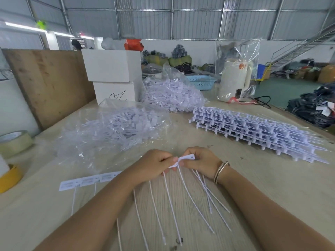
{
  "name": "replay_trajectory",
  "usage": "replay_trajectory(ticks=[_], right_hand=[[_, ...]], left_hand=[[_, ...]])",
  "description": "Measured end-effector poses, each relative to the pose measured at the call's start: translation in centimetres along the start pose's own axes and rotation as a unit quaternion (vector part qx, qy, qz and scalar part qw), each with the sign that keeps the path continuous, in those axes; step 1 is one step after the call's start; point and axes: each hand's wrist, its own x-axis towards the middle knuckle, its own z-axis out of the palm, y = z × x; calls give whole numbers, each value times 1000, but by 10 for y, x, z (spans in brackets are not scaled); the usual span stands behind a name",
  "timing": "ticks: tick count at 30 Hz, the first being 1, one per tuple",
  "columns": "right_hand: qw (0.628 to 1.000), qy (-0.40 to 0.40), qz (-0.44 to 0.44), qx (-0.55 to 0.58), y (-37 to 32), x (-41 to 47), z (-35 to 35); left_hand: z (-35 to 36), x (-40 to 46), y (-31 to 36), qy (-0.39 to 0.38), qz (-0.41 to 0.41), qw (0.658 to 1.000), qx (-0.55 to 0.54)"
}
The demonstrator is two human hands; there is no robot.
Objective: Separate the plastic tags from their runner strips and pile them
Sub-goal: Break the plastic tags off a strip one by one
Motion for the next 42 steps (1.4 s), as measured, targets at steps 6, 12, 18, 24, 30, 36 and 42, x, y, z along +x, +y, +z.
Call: replay_trajectory(ticks=[6,12,18,24,30,36,42], right_hand=[[998,49,-17,-35,2,0,3],[992,112,-53,-31,-2,-1,10],[971,174,-93,-133,-2,-3,13],[960,183,-134,-163,-6,-6,15],[981,169,-79,-52,-10,-3,14],[974,188,54,-112,3,9,10],[948,150,91,-266,9,12,12]], left_hand=[[0,4,1,5,-33,999,-16],[-4,4,1,-19,-61,994,-84],[-2,7,-1,-21,-70,991,-115],[-5,9,-2,-28,-92,982,-162],[-17,5,-1,6,-98,967,-237],[-3,5,-1,56,-78,995,-30],[3,3,-8,74,-58,978,188]])
